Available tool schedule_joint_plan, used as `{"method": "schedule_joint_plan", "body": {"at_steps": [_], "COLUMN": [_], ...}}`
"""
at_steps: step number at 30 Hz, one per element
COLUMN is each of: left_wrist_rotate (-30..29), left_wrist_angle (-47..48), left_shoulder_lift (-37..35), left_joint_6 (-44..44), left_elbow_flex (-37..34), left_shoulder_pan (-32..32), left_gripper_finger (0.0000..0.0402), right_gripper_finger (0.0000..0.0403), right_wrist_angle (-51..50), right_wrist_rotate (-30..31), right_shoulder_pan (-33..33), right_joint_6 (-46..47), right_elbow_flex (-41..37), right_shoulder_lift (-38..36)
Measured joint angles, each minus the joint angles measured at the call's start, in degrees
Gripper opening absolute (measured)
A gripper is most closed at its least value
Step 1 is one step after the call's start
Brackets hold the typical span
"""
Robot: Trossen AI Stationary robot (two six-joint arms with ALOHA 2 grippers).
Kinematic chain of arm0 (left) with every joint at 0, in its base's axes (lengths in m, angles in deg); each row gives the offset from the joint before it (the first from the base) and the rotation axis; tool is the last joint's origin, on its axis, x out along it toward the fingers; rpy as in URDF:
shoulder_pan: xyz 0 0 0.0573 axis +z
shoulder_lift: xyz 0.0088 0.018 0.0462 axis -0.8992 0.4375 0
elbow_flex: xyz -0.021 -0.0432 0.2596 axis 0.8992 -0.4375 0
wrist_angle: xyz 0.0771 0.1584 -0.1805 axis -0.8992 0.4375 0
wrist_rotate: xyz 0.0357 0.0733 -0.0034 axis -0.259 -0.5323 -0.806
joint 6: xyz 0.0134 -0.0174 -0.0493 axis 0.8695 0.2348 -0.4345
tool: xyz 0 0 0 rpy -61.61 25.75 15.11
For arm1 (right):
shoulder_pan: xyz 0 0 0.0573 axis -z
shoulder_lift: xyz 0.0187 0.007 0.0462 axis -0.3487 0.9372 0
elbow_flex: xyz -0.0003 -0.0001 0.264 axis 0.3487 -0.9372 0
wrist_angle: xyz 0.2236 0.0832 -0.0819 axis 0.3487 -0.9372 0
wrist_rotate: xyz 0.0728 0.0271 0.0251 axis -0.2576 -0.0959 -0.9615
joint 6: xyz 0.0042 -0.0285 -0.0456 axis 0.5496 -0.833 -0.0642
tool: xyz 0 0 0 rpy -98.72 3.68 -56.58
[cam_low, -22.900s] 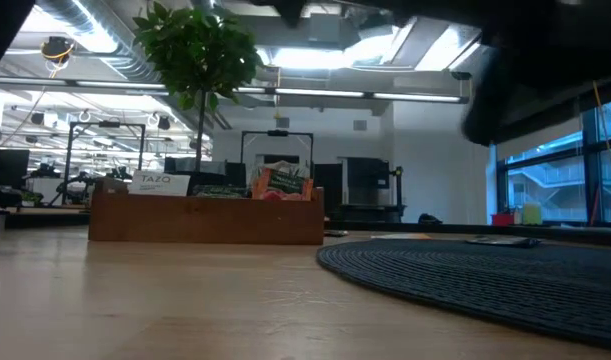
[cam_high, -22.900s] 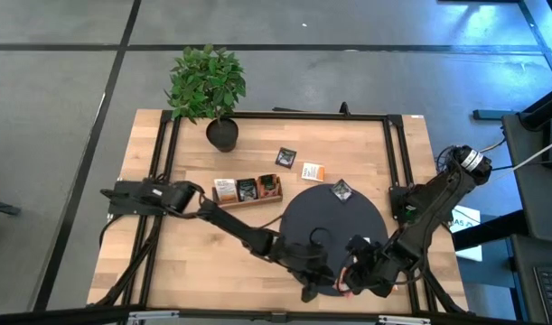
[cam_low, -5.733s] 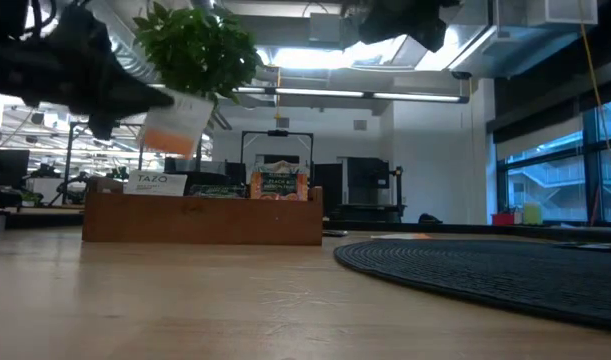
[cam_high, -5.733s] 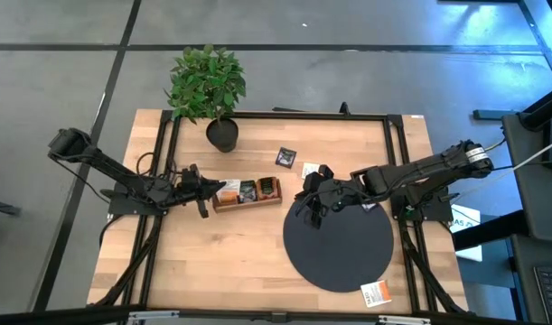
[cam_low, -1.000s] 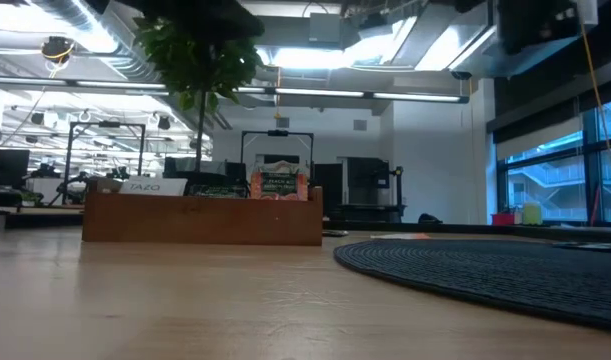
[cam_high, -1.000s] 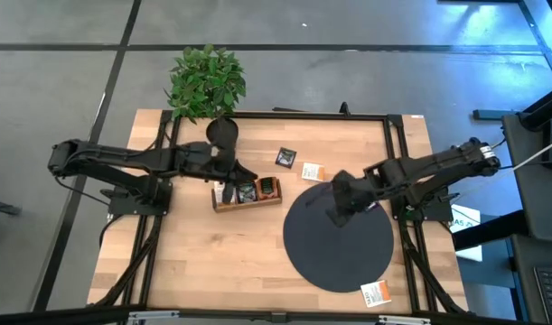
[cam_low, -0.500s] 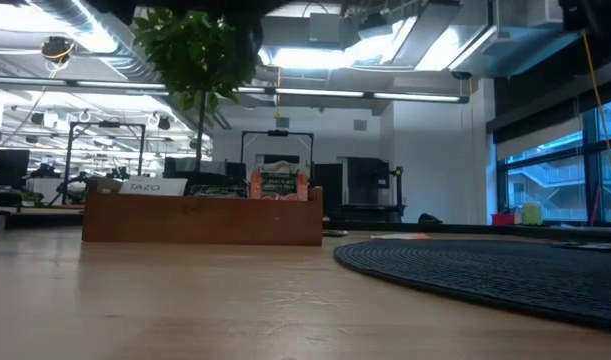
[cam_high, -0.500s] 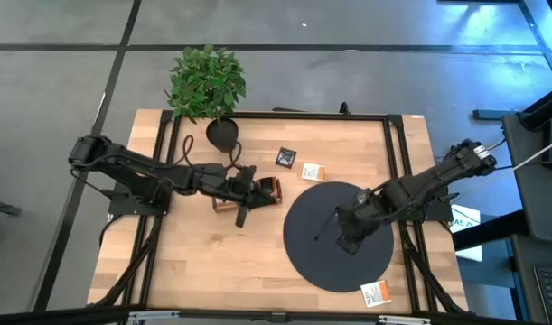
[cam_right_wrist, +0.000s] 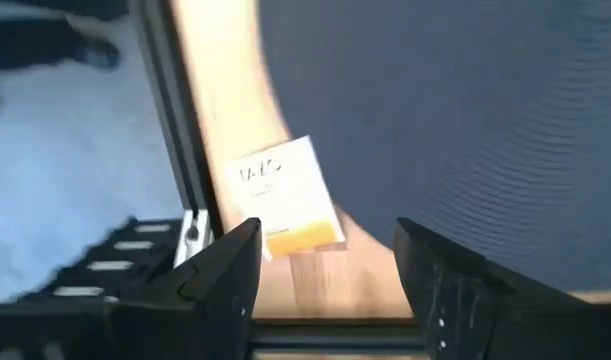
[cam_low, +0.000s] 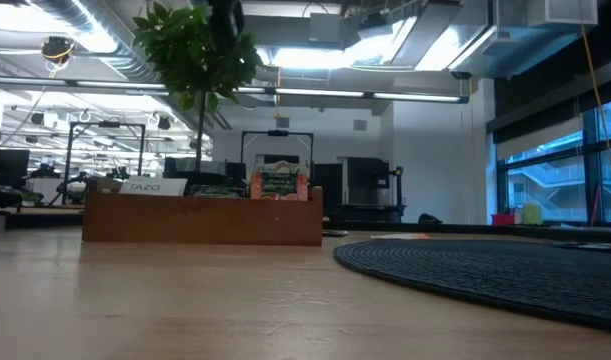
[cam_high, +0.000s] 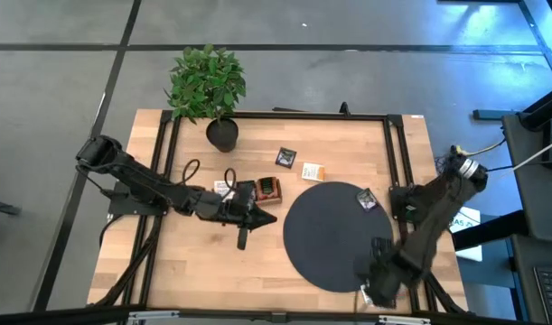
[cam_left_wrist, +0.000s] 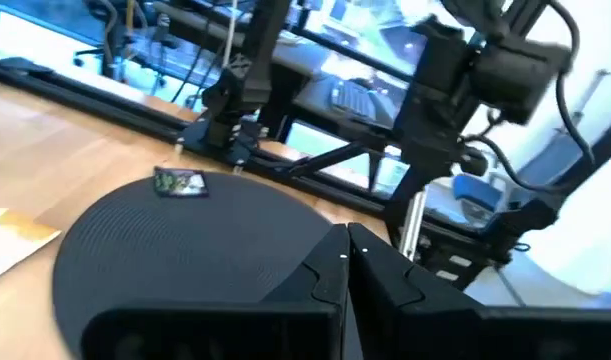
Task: Pick & Place Tea
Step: Put the bottom white tea bag into the left section of the wooden organizer
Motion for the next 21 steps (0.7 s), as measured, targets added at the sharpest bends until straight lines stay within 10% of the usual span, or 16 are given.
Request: {"method": "schedule_joint_plan", "body": {"at_steps": [21], "left_wrist_rotate": [-13.66], "left_wrist_angle": [-0.63], "left_shoulder_lift": [6.00], "left_joint_6": [-8.59], "left_elbow_flex": [-0.02], "left_shoulder_pan": [-8.05], "left_gripper_finger": [0.0007], "right_gripper_finger": [0.0154], "right_wrist_angle": [11.07], "right_wrist_rotate": [5.19], "right_shoulder_pan": [-10.84], "right_joint_6": [-1.67], "right_elbow_flex": [-0.04], "right_shoulder_lift": [21.27]}}
